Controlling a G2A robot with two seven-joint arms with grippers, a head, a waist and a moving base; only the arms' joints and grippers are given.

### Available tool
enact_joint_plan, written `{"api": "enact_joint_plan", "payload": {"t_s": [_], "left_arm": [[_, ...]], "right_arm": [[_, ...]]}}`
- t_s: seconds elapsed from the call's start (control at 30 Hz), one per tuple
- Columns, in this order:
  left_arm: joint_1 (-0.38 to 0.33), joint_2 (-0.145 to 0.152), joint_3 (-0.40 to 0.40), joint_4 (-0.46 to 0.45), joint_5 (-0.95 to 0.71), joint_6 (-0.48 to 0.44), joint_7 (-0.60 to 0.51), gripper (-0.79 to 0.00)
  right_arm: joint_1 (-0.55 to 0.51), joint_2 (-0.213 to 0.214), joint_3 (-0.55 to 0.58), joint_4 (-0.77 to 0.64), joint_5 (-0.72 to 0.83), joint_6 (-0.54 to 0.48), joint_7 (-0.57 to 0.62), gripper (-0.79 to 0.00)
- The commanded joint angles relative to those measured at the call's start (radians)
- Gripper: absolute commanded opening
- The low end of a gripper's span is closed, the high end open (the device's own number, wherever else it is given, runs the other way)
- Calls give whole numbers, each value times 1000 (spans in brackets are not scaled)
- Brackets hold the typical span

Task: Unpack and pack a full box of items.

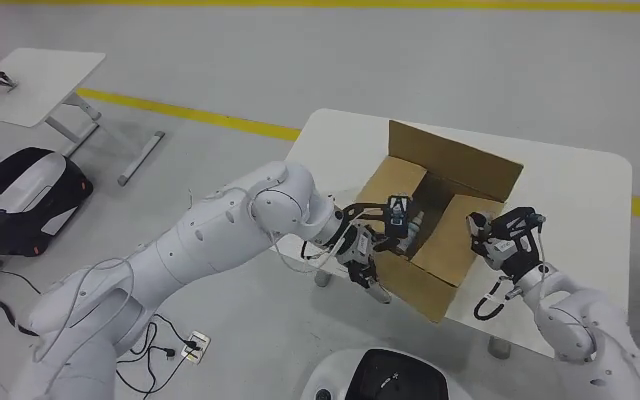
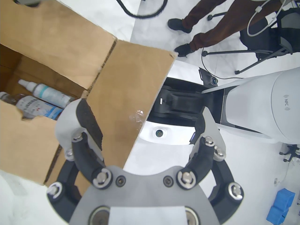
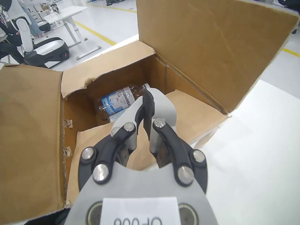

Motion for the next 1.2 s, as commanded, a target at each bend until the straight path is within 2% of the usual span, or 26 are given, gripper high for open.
{"api": "enact_joint_plan", "payload": {"t_s": [0.0,0.23,0.47,0.57,0.67,0.73,0.77,0.8,0.83,0.87,1.03,1.17], "left_arm": [[3,2,-22,-7,47,6,35,0],[-10,-11,-59,-22,138,83,131,0],[-68,-77,3,3,267,263,211,0],[-100,-112,50,7,370,361,212,0],[-111,-149,90,41,392,454,229,0],[-115,-173,117,63,440,529,248,0],[-118,-185,129,71,459,555,252,0],[-120,-196,138,78,485,585,266,0],[-120,-205,147,83,516,611,282,0],[-117,-215,156,89,542,640,297,0],[-117,-215,156,89,542,640,297,0],[-117,-215,156,89,542,640,297,0]], "right_arm": [[-2,0,-1,4,-3,5,-2,-785],[-31,3,12,-35,4,26,-23,-785],[-119,8,76,-164,-44,197,-89,-785],[-156,12,103,-214,-61,226,-96,-628],[-184,16,126,-243,-88,250,-99,-613],[-200,16,141,-253,-90,274,-113,-634],[-208,16,150,-258,-94,300,-127,-683],[-217,15,158,-264,-101,339,-145,-773],[-228,13,164,-271,-111,387,-169,-785],[-240,11,165,-277,-121,427,-189,-785],[-286,0,164,-297,-159,594,-260,-785],[-296,-7,149,-279,-165,662,-258,-785]]}}
